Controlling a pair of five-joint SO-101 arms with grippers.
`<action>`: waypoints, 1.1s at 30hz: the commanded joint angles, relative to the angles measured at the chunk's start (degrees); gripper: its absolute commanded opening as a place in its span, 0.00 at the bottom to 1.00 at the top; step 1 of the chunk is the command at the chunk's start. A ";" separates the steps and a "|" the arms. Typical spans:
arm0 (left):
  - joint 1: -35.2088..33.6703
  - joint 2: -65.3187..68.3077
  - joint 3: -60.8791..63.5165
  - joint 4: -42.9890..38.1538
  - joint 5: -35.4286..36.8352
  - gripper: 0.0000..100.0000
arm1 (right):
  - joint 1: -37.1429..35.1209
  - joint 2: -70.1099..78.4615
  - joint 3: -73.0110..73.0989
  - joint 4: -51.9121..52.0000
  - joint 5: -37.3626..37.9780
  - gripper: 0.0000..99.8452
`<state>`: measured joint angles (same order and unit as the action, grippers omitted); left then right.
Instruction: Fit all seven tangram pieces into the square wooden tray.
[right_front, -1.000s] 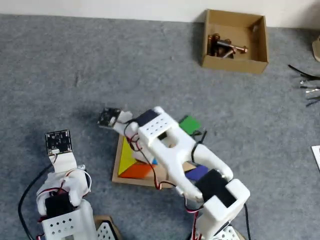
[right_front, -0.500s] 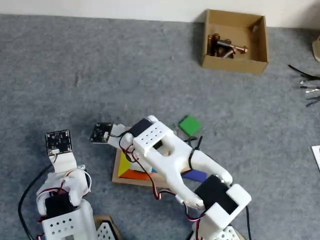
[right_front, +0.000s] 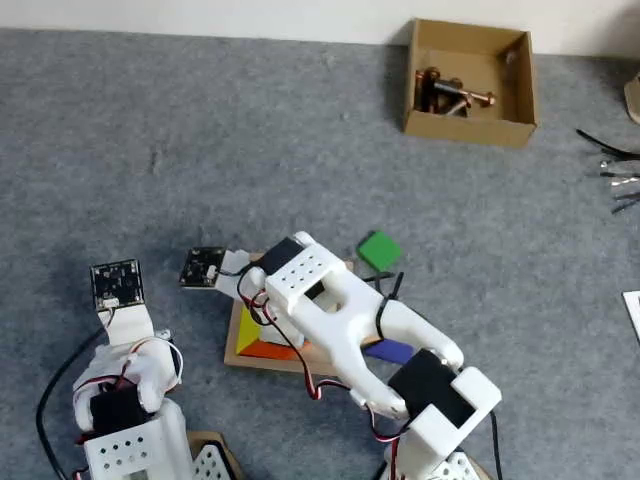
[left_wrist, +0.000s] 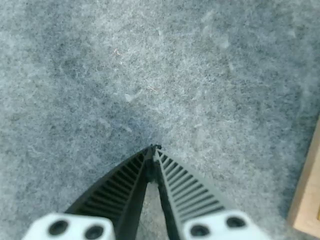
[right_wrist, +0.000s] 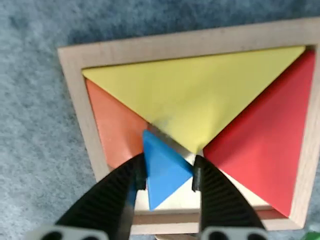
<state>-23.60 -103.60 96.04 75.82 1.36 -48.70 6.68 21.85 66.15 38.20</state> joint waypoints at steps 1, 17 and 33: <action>-0.75 -0.31 1.10 0.18 0.62 0.01 | 0.22 -2.07 -0.31 -1.01 0.53 0.13; -0.75 -0.31 1.10 0.18 0.62 0.01 | 1.01 -12.97 -3.12 2.59 -8.26 0.13; -0.75 -0.31 1.10 0.18 0.62 0.01 | 1.19 -17.19 8.22 -3.21 -4.92 0.13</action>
<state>-23.60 -103.60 96.04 75.82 1.36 -48.62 -7.21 30.02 64.92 30.99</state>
